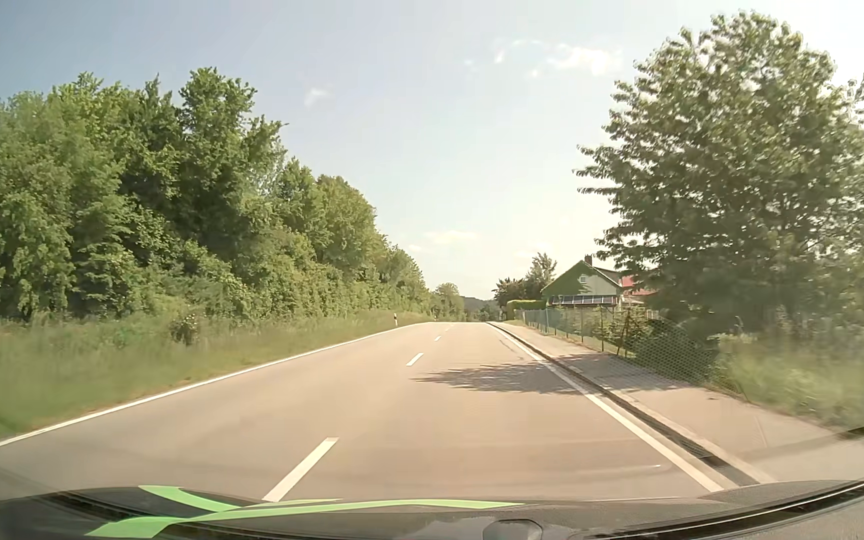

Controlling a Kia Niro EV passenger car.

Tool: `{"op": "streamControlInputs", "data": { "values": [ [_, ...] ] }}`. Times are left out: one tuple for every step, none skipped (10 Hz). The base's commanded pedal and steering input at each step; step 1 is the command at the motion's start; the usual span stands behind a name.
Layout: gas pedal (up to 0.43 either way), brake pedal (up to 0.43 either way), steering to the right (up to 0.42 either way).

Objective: Follow the waypoints while adhering to traffic rules and regulations

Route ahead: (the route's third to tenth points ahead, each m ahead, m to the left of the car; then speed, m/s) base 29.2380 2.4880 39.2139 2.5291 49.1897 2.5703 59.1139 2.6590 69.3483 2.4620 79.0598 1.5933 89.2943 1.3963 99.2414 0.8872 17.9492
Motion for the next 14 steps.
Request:
{"op": "streamControlInputs", "data": {
  "values": [
    [0.15,0.0,-0.004],
    [0.15,0.0,-0.004],
    [0.15,0.0,-0.004],
    [0.15,0.0,-0.003],
    [0.15,0.0,-0.003],
    [0.15,0.0,-0.003],
    [0.15,0.0,-0.003],
    [0.15,0.0,-0.003],
    [0.15,0.0,-0.003],
    [0.15,0.0,-0.002],
    [0.15,0.0,-0.002],
    [0.15,0.0,-0.001],
    [0.15,0.0,-0.001],
    [0.15,0.0,-0.001]
  ]
}}
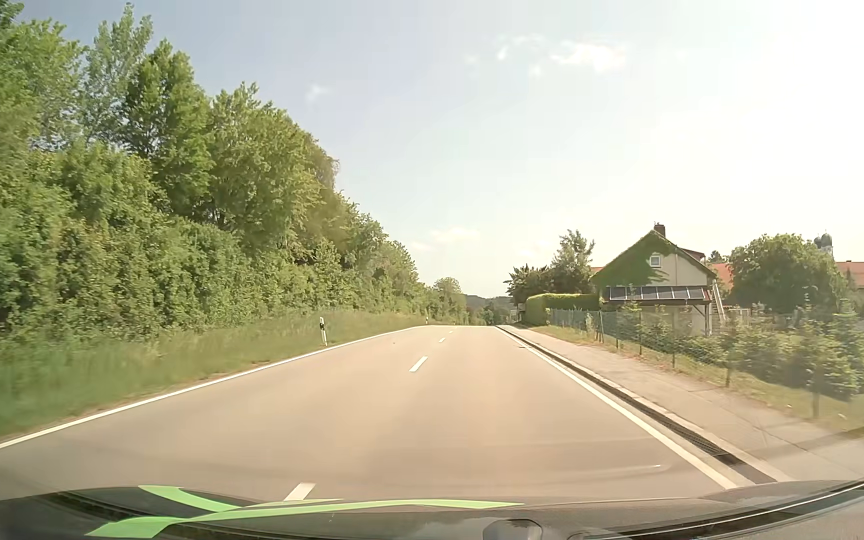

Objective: Follow the waypoints while adhering to traffic rules and regulations

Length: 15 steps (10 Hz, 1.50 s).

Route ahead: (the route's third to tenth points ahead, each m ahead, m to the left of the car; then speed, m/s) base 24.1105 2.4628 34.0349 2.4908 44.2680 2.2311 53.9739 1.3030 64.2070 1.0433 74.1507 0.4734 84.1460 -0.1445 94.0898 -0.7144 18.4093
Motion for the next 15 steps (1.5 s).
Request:
{"op": "streamControlInputs", "data": {
  "values": [
    [0.15,0.0,-0.001],
    [0.15,0.0,-0.001],
    [0.15,0.0,0.0],
    [0.15,0.0,0.002],
    [0.15,0.0,0.003],
    [0.15,0.0,0.003],
    [0.15,0.0,0.003],
    [0.138,0.0,0.003],
    [0.118,0.0,0.003],
    [0.118,0.0,0.003],
    [0.11,0.0,0.002],
    [0.11,0.0,0.003],
    [0.067,0.0,0.002],
    [0.067,0.0,0.001],
    [0.039,0.0,0.001]
  ]
}}
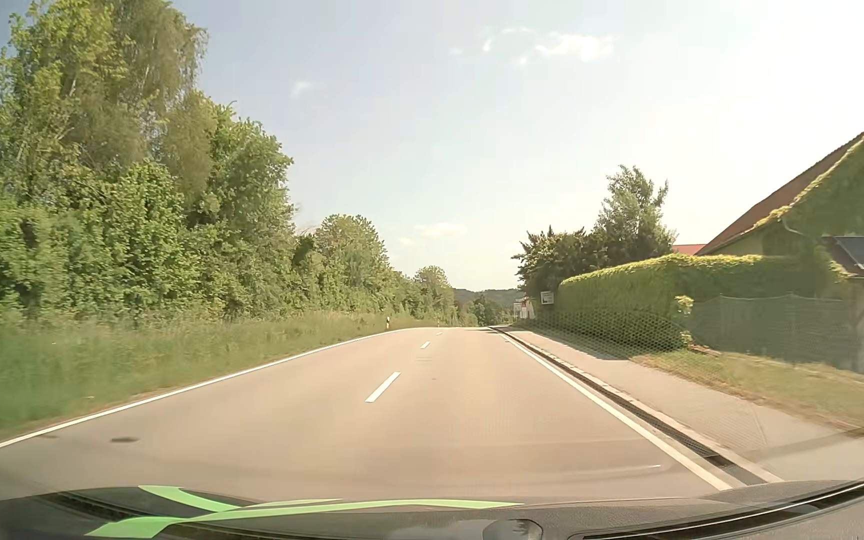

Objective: Follow the waypoints while adhering to traffic rules and regulations

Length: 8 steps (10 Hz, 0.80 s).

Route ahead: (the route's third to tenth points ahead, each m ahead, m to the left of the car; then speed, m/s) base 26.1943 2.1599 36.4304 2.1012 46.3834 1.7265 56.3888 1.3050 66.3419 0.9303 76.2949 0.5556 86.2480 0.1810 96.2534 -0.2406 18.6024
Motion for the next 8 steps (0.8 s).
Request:
{"op": "streamControlInputs", "data": {
  "values": [
    [0.039,0.0,0.001],
    [0.039,0.0,0.001],
    [0.039,0.0,0.0],
    [0.039,0.0,-0.001],
    [0.039,0.0,-0.002],
    [0.039,0.0,-0.002],
    [0.039,0.0,-0.002],
    [0.039,0.0,-0.003]
  ]
}}
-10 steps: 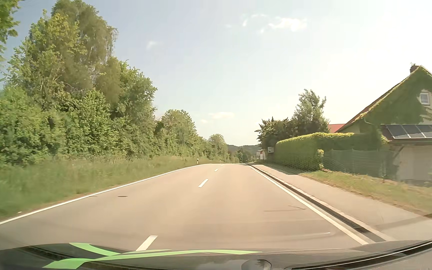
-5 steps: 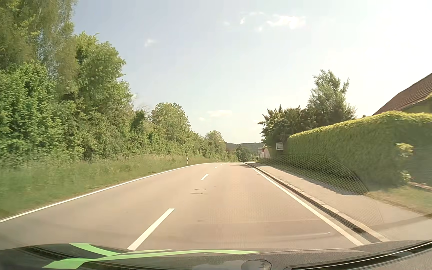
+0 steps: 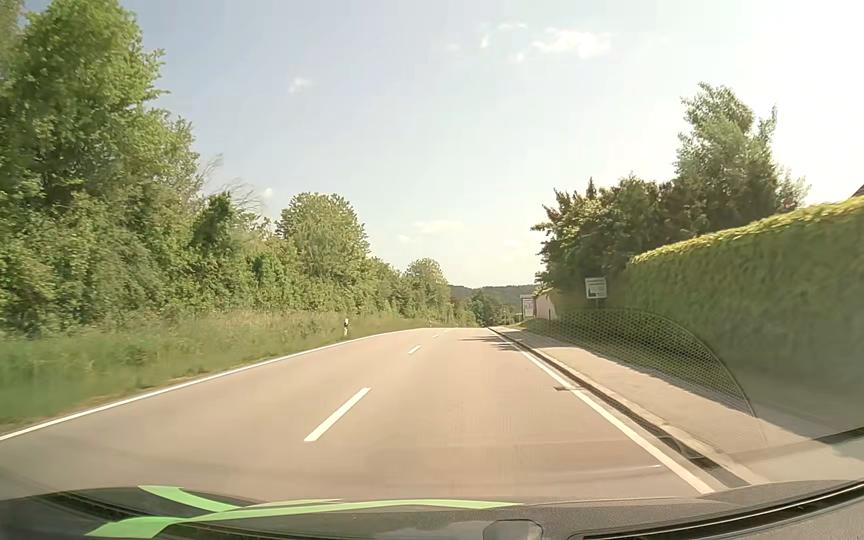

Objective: Follow the waypoints while adhering to traffic rules and regulations

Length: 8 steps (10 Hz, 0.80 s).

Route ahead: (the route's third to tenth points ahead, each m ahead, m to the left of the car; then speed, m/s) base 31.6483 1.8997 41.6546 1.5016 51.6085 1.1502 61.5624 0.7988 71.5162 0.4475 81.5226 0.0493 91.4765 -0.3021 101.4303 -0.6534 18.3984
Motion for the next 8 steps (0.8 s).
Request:
{"op": "streamControlInputs", "data": {
  "values": [
    [0.039,0.0,-0.005],
    [0.039,0.0,-0.006],
    [0.039,0.0,-0.005],
    [0.039,0.0,-0.005],
    [0.039,0.0,-0.005],
    [0.039,0.0,-0.005],
    [0.039,0.0,-0.005],
    [0.039,0.0,-0.005]
  ]
}}
